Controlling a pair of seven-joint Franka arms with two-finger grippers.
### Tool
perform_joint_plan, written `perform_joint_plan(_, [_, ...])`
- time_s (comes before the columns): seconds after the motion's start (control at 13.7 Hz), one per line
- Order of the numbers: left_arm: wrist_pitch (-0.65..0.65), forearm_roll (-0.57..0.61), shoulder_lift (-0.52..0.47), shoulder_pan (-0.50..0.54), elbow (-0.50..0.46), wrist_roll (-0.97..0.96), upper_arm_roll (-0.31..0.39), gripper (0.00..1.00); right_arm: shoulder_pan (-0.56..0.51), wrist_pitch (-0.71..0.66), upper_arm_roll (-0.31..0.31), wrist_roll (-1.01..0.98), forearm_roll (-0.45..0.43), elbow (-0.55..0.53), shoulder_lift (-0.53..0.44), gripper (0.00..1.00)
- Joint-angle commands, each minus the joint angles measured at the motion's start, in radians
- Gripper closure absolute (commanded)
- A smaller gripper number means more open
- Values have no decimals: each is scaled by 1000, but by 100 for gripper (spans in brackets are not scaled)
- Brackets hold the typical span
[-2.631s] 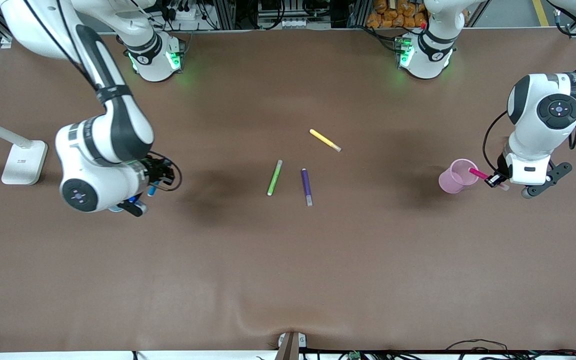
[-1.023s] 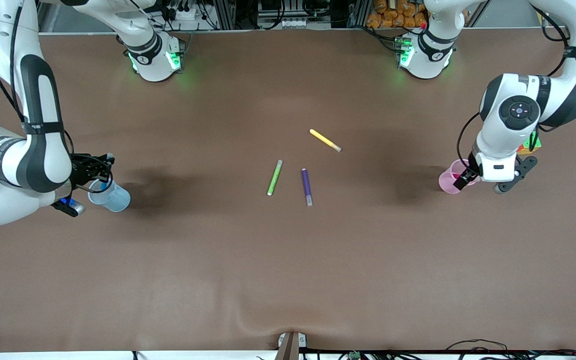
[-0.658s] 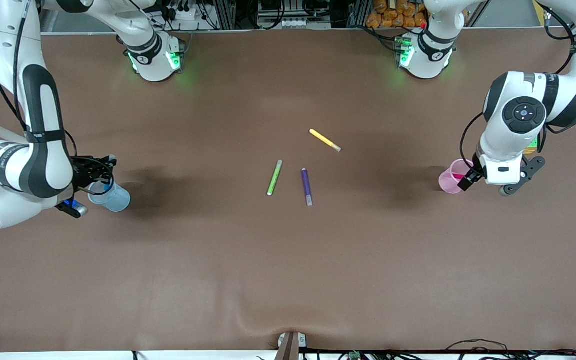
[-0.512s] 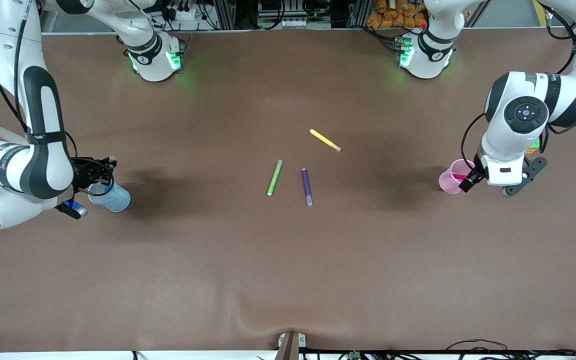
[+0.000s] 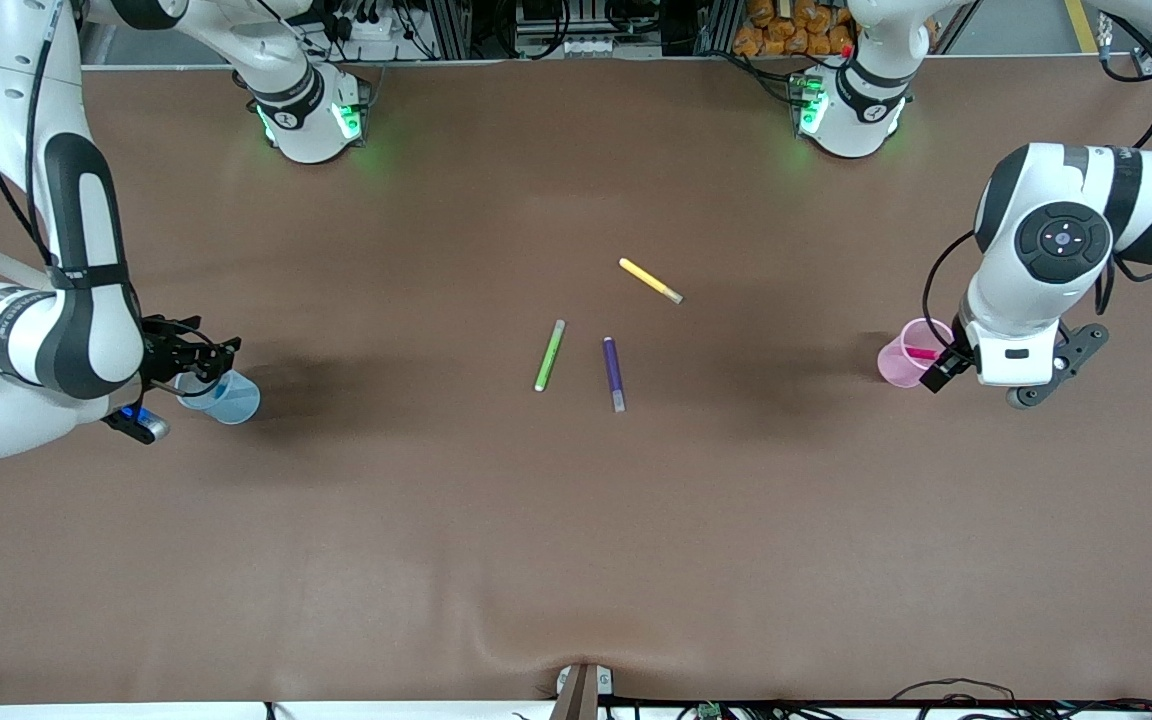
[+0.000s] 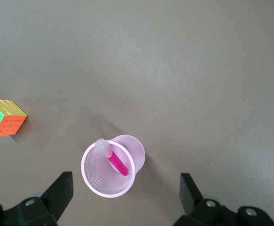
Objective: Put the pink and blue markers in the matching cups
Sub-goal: 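Release the pink marker with the left gripper while the right gripper drops the blue marker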
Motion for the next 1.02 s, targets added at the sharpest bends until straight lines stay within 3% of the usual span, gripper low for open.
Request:
perform_joint_plan(0.0, [-75,-23,18,-2,79,43,-8,0,6,-20,-10,-7,20,43,-1,0])
perform_joint_plan(0.37, [-241,-124,14,7,231,179,-60,0,20,-159,32,5,20,178,-4,0])
perform_joint_plan(0.73, [-304,-213,-12,16,343,395,-58,0,20,-185,44,1,20,369,-10,0])
perform_joint_plan(0.95, [-345,-215,-14,33,428,561,-55,0,23,-173,96,-10,16,448,-13,0])
